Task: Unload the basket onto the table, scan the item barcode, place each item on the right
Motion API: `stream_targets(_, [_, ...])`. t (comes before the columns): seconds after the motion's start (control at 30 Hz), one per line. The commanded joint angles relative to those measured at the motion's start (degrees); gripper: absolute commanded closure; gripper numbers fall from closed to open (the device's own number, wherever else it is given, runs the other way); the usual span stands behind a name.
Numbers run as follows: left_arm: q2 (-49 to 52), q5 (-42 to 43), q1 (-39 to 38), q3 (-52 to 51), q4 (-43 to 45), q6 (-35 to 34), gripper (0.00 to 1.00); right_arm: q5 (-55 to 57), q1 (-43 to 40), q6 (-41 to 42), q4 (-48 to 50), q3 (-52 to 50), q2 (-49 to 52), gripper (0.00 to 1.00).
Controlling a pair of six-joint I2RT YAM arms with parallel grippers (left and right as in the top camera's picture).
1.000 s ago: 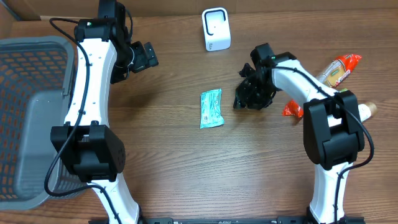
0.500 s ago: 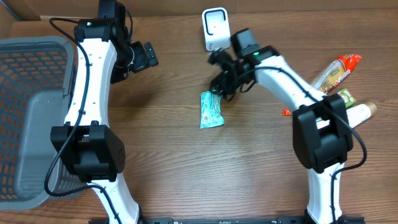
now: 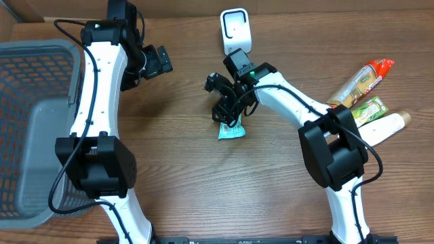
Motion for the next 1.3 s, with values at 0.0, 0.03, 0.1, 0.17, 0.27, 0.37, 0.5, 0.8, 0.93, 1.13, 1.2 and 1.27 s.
stream_targets(0.0, [0.5,0.4,0.0,-0.2,0.1,-1.0,0.01,6.4,-1.9,7.5,0.7,-0.3,0.5,0.34])
stream_targets(0.03, [0.5,0.4,0.0,-0.2,0.1,-1.0,0.0,8.0,-2.4,9.4,0.8,-0.3,0.5,0.34])
stream_targets(0.1, [0.5,0.4,0.0,-0.2,0.1,-1.0,0.0,11.2,-4.6,16.8,0.5,-0.3,0.5,0.34])
stream_targets(0.17, [0.5,0.4,0.0,-0.2,0.1,-1.0,0.0,11.1,-6.4,21.6,-1.1,-0.3,0.5,0.34])
stream_targets(0.27, [0.5,0.4,0.0,-0.2,0.1,-1.0,0.01,11.1,-8.5,27.8,-5.7,-0.3,0.5,0.37])
stream_targets(0.37, [0.5,0.4,0.0,-0.2,0.1,-1.0,0.0,10.6,-9.9,30.6,-11.4,-0.2,0.5,0.37])
stream_targets(0.5, [0.5,0.4,0.0,-0.2,0.1,-1.0,0.0,5.9,-11.8,30.9,-18.1,1.7,0.4,0.36])
stream_targets(0.8, [0.5,0.4,0.0,-0.2,0.1,-1.0,0.01,2.9,-21.2,26.6,-29.4,10.2,0.0,0.22])
stream_targets(0.93, [0.5,0.4,-0.1,-0.2,0.1,-1.0,0.01,-1.2,-24.6,20.7,-30.5,6.7,0.0,0.21])
stream_targets(1.13, [0.5,0.4,-0.1,-0.2,0.1,-1.0,0.01,-12.2,-25.6,10.9,-28.7,0.8,0.0,0.22])
stream_targets(1.2, [0.5,0.4,-0.1,-0.2,0.1,-1.0,0.01,-12.6,-25.1,11.0,-26.8,-0.9,0.0,0.22])
stream_targets(1.27, [0.5,0.4,0.0,-0.2,0.1,-1.0,0.01,-12.6,-24.5,11.0,-24.6,-2.6,0.0,0.22])
